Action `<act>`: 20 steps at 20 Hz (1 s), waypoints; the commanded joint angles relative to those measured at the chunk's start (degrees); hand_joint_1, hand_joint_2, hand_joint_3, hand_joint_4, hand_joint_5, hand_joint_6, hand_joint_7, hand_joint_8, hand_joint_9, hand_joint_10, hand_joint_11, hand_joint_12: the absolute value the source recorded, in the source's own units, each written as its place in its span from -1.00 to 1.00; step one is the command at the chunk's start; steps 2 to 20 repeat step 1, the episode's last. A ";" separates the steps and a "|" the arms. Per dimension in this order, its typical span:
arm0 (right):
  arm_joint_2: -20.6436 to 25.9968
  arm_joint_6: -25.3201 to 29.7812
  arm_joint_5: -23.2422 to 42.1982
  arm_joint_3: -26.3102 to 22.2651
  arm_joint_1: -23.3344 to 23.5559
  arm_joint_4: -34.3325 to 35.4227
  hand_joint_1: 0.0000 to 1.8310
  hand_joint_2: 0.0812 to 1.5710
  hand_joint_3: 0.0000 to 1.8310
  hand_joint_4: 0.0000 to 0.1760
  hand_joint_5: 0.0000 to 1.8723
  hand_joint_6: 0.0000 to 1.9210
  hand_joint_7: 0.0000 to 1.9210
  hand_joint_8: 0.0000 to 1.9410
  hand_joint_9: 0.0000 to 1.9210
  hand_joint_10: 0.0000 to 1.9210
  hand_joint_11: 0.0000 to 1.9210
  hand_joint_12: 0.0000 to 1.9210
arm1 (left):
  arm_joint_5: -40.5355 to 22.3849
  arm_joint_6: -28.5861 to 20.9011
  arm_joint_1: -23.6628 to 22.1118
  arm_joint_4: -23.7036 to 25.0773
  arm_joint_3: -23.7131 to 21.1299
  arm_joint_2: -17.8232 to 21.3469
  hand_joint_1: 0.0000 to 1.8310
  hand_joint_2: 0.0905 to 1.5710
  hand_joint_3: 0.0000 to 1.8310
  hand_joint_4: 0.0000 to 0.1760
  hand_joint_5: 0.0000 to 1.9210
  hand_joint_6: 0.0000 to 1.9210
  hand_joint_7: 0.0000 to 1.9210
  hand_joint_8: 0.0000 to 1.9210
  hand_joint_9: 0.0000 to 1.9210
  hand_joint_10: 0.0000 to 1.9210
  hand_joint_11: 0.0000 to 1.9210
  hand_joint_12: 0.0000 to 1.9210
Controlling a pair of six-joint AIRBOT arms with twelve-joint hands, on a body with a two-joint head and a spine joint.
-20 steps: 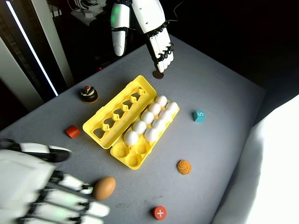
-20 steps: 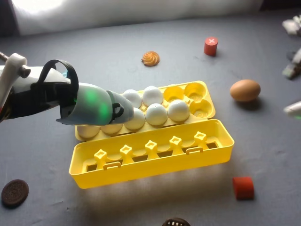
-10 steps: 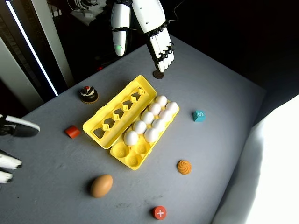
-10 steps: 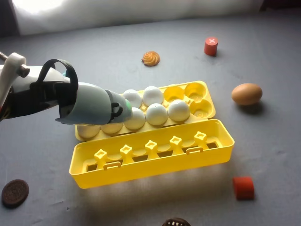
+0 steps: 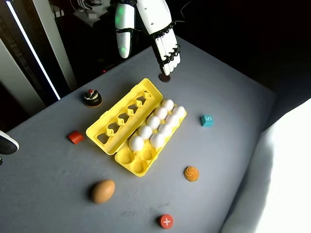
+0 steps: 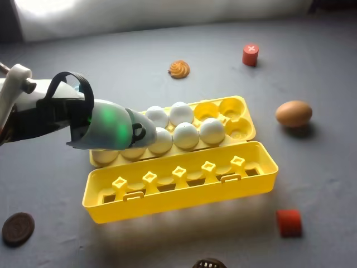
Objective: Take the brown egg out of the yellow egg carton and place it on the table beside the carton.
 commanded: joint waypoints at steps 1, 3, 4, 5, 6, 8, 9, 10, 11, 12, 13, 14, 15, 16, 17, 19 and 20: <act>0.47 0.41 6.84 0.11 0.54 0.89 0.23 0.65 -1.00 -1.00 0.65 1.00 0.67 1.00 0.73 1.00 0.93 1.00 | -1.17 -0.13 -0.48 4.26 -0.07 0.18 -1.00 0.45 -1.00 -1.00 -0.99 -1.00 -0.96 -0.99 -0.98 -0.99 -1.00 -1.00; 0.47 0.41 6.84 0.11 0.54 0.89 0.23 0.65 -1.00 -1.00 0.65 1.00 0.67 1.00 0.73 1.00 0.93 1.00 | -1.17 -0.13 -0.48 4.26 -0.07 0.18 -1.00 0.45 -1.00 -1.00 -0.99 -1.00 -0.96 -0.99 -0.98 -0.99 -1.00 -1.00; 0.47 0.41 6.84 0.11 0.54 0.89 0.23 0.65 -1.00 -1.00 0.65 1.00 0.67 1.00 0.73 1.00 0.93 1.00 | -1.17 -0.13 -0.48 4.26 -0.07 0.18 -1.00 0.45 -1.00 -1.00 -0.99 -1.00 -0.96 -0.99 -0.98 -0.99 -1.00 -1.00; 0.47 0.41 6.84 0.11 0.54 0.89 0.23 0.65 -1.00 -1.00 0.65 1.00 0.67 1.00 0.73 1.00 0.93 1.00 | -1.17 -0.13 -0.48 4.26 -0.07 0.18 -1.00 0.45 -1.00 -1.00 -0.99 -1.00 -0.96 -0.99 -0.98 -0.99 -1.00 -1.00; 0.47 0.41 6.84 0.11 0.54 0.89 0.23 0.65 -1.00 -1.00 0.65 1.00 0.67 1.00 0.73 1.00 0.93 1.00 | -1.17 -0.13 -0.48 4.26 -0.07 0.18 -1.00 0.45 -1.00 -1.00 -0.99 -1.00 -0.96 -0.99 -0.98 -0.99 -1.00 -1.00; 0.47 0.41 6.84 0.11 0.54 0.89 0.23 0.65 -1.00 -1.00 0.65 1.00 0.67 1.00 0.73 1.00 0.93 1.00 | -1.17 -0.13 -0.48 4.26 -0.07 0.18 -1.00 0.45 -1.00 -1.00 -0.99 -1.00 -0.96 -0.99 -0.98 -0.99 -1.00 -1.00; 0.47 0.41 6.84 0.11 0.54 0.89 0.23 0.65 -1.00 -1.00 0.65 1.00 0.67 1.00 0.73 1.00 0.93 1.00 | -1.17 -0.13 -0.48 4.26 -0.07 0.18 -1.00 0.45 -1.00 -1.00 -0.99 -1.00 -0.96 -0.99 -0.98 -0.99 -1.00 -1.00; 0.47 0.41 6.84 0.11 0.54 0.89 0.23 0.65 -1.00 -1.00 0.65 1.00 0.67 1.00 0.73 1.00 0.93 1.00 | -1.17 -0.13 -0.48 4.26 -0.07 0.18 -1.00 0.45 -1.00 -1.00 -0.99 -1.00 -0.96 -0.99 -0.98 -0.99 -1.00 -1.00; 0.47 0.41 6.84 0.11 0.54 0.89 0.23 0.65 -1.00 -1.00 0.65 1.00 0.67 1.00 0.73 1.00 0.93 1.00 | -1.17 -0.13 -0.48 4.26 -0.07 0.18 -1.00 0.45 -1.00 -1.00 -0.99 -1.00 -0.96 -0.99 -0.98 -0.99 -1.00 -1.00; 0.47 0.41 6.84 0.11 0.54 0.89 0.23 0.65 -1.00 -1.00 0.65 1.00 0.67 1.00 0.73 1.00 0.93 1.00 | -1.17 -0.13 -0.48 4.26 -0.07 0.18 -1.00 0.45 -1.00 -1.00 -0.99 -1.00 -0.96 -0.99 -0.98 -0.99 -1.00 -1.00; 0.47 0.41 6.84 0.11 0.54 0.89 0.23 0.65 -1.00 -1.00 0.65 1.00 0.67 1.00 0.73 1.00 0.93 1.00 | -1.17 -0.13 -0.48 4.26 -0.07 0.18 -1.00 0.45 -1.00 -1.00 -0.99 -1.00 -0.96 -0.99 -0.98 -0.99 -1.00 -1.00; 0.47 0.41 6.84 0.11 0.54 0.89 0.23 0.65 -1.00 -1.00 0.65 1.00 0.67 1.00 0.73 1.00 0.93 1.00 | -1.17 -0.13 -0.48 4.26 -0.07 0.18 -1.00 0.45 -1.00 -1.00 -0.99 -1.00 -0.96 -0.99 -0.98 -0.99 -1.00 -1.00; 0.47 0.41 6.84 0.11 0.54 0.89 0.23 0.65 -1.00 -1.00 0.65 1.00 0.67 1.00 0.73 1.00 0.93 1.00 | -1.17 -0.13 -0.48 4.26 -0.07 0.18 -1.00 0.45 -1.00 -1.00 -0.99 -1.00 -0.96 -0.99 -0.98 -0.99 -1.00 -1.00; 0.47 0.41 6.84 0.11 0.54 0.89 0.23 0.65 -1.00 -1.00 0.65 1.00 0.67 1.00 0.73 1.00 0.93 1.00 | -1.17 -0.13 -0.48 4.26 -0.07 0.18 -1.00 0.45 -1.00 -1.00 -0.99 -1.00 -0.96 -0.99 -0.98 -0.99 -1.00 -1.00; 0.47 0.41 6.84 0.11 0.54 0.89 0.23 0.65 -1.00 -1.00 0.65 1.00 0.67 1.00 0.73 1.00 0.93 1.00 | -1.17 -0.13 -0.48 4.26 -0.07 0.18 -1.00 0.45 -1.00 -1.00 -0.99 -1.00 -0.96 -0.99 -0.98 -0.99 -1.00 -1.00; 0.47 0.41 6.84 0.11 0.54 0.89 0.23 0.65 -1.00 -1.00 0.65 1.00 0.67 1.00 0.73 1.00 0.93 1.00 | -1.17 -0.13 -0.48 4.26 -0.07 0.18 -1.00 0.45 -1.00 -1.00 -0.99 -1.00 -0.96 -0.99 -0.98 -0.99 -1.00 -1.00; 0.47 0.41 6.84 0.11 0.54 0.89 0.23 0.65 -1.00 -1.00 0.65 1.00 0.67 1.00 0.73 1.00 0.93 1.00 | -1.17 -0.13 -0.48 4.26 -0.07 0.18 -1.00 0.45 -1.00 -1.00 -0.99 -1.00 -0.96 -0.99 -0.98 -0.99 -1.00 -1.00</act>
